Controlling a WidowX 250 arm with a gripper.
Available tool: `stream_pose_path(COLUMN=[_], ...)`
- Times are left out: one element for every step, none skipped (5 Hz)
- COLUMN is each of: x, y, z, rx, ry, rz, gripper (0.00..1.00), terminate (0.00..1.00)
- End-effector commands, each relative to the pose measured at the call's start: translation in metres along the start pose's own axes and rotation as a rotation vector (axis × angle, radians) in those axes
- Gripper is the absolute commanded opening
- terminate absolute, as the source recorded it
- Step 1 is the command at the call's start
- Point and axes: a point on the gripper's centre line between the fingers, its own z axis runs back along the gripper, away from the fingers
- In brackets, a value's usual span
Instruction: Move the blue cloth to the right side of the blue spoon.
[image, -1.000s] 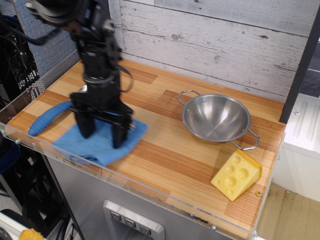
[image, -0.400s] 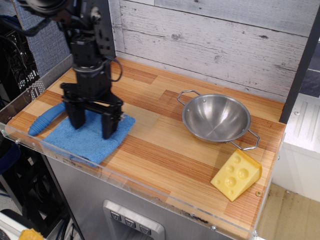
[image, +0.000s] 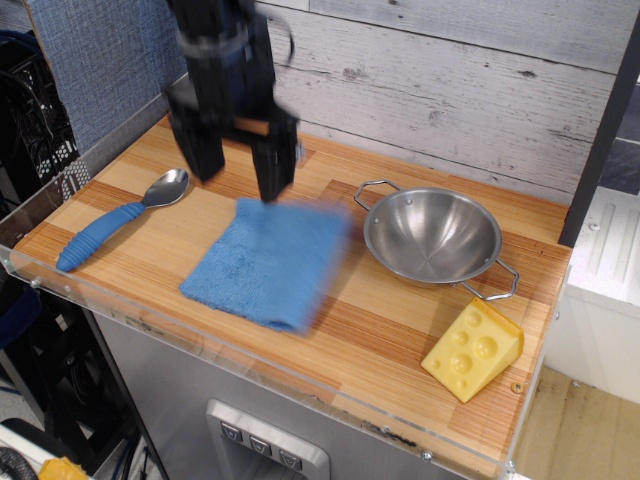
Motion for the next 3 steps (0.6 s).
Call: stream_pose_path(x=[0.0070,0.0083,0.0090], y=[0.0093,0.0073,0.0046], z=[0.0425,0.0471,0.0490], rx=[0.027,0.026,0.024], ry=[-0.031,-0.031,-0.026], rz=[0.022,0.025,0.017], gripper=[1.00,1.00,1.00], terminate=[0.00,0.00,0.00])
